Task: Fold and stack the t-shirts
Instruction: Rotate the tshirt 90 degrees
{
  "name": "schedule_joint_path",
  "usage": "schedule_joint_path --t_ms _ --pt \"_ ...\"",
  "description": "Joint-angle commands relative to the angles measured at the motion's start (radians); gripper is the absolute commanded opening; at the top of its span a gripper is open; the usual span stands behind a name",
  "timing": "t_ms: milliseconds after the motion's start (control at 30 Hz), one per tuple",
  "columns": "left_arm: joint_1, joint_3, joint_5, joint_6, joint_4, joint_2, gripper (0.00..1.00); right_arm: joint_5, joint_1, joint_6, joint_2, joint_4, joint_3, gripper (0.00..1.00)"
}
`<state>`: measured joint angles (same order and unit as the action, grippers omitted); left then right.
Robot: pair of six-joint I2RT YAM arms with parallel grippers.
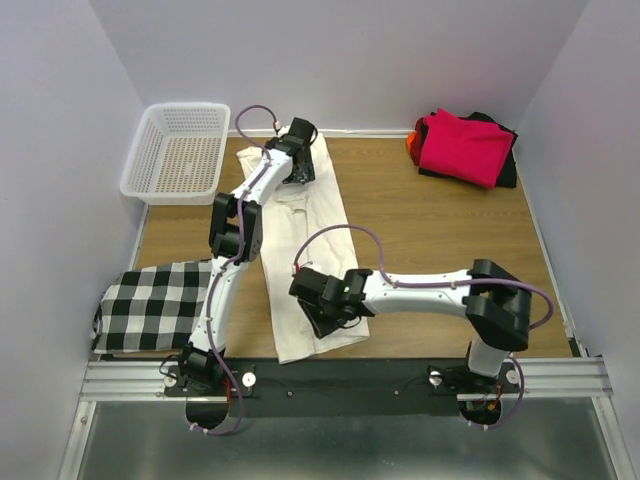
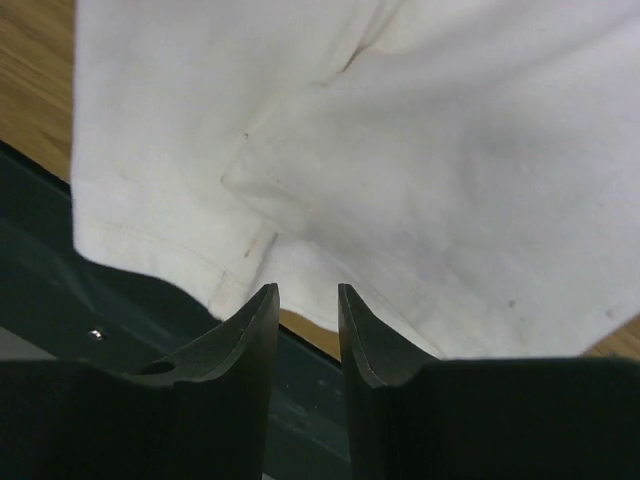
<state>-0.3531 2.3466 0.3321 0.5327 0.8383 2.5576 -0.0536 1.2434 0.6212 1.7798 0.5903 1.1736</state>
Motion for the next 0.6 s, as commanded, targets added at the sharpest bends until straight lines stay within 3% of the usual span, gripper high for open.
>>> schedule_joint_path --t_ms 0,233,567 --pt "-0.041 0.092 0.042 0.004 0.093 0.127 0.99 -0.169 0.008 0.067 -0.167 0.022 -0.038 0.39" --pt "-0.102 0.138 -0.030 -0.115 0.018 0.170 0.99 -0.295 0.007 0.124 -0.301 0.051 -0.098 0.42" --pt "-0.124 0.083 -0.177 -0.255 -0.229 0.092 0.98 -0.339 0.007 0.196 -0.192 0.147 -0.118 0.42"
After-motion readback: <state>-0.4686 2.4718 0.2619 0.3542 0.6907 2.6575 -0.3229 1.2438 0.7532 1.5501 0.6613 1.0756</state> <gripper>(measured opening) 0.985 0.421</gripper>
